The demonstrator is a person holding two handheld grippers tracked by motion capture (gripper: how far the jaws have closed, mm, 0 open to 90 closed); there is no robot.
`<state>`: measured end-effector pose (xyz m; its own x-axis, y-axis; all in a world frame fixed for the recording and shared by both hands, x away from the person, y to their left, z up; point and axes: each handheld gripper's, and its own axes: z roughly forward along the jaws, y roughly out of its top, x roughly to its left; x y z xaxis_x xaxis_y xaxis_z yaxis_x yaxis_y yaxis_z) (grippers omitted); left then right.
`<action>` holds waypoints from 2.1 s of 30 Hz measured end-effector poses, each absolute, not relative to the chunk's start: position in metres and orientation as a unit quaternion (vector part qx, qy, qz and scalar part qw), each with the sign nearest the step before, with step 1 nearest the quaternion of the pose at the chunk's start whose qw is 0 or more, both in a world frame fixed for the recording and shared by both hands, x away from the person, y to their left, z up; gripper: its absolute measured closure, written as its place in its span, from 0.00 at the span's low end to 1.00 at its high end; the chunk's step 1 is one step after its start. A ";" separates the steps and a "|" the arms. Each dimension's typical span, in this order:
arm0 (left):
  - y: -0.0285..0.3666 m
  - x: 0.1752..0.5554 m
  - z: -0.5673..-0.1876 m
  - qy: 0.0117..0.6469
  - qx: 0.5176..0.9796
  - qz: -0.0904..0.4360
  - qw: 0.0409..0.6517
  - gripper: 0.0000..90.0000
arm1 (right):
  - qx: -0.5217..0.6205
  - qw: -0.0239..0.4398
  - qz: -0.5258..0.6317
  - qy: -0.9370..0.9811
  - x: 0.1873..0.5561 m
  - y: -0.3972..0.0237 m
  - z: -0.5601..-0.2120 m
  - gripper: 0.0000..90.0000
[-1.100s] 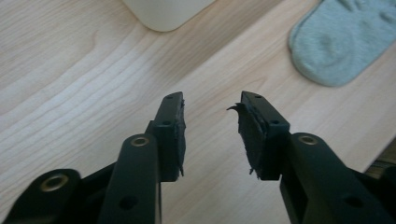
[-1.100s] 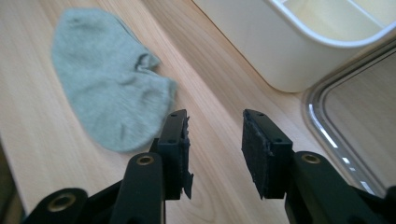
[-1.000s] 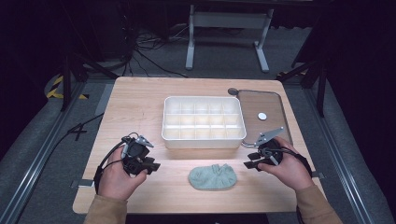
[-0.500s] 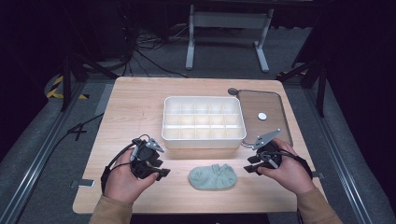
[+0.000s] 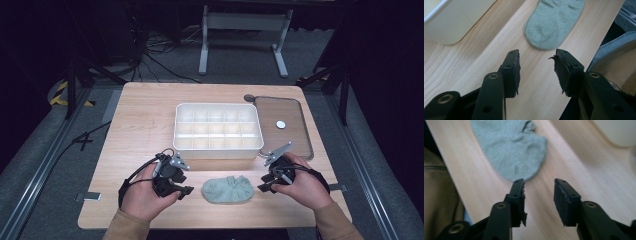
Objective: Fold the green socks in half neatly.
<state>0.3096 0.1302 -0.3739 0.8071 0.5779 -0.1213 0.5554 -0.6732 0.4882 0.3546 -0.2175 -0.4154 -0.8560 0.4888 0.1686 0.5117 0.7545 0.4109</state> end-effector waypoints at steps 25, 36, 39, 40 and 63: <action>0.118 0.317 -0.395 0.311 0.915 0.026 0.254 0.61 | -0.210 0.052 -0.216 -0.952 0.335 -0.159 -0.449 0.99; 0.109 0.325 -0.419 0.363 0.886 0.028 0.286 0.59 | -0.209 0.064 -0.224 -0.950 0.333 -0.154 -0.452 1.00; 0.104 0.328 -0.432 0.384 0.873 0.023 0.301 0.58 | -0.211 0.063 -0.225 -0.949 0.333 -0.154 -0.453 1.00; 0.102 0.328 -0.434 0.387 0.871 0.021 0.302 0.58 | -0.211 0.064 -0.227 -0.949 0.333 -0.154 -0.453 1.00; 0.067 0.321 -0.457 0.396 0.879 0.058 0.259 0.52 | -0.211 0.064 -0.224 -0.949 0.333 -0.154 -0.452 0.99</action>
<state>0.3211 0.0671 -0.4569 0.6795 0.7263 -0.1037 0.6668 -0.5523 0.5003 0.3329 -0.1538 -0.4523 -0.9022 0.3726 0.2171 0.4304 0.8103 0.3977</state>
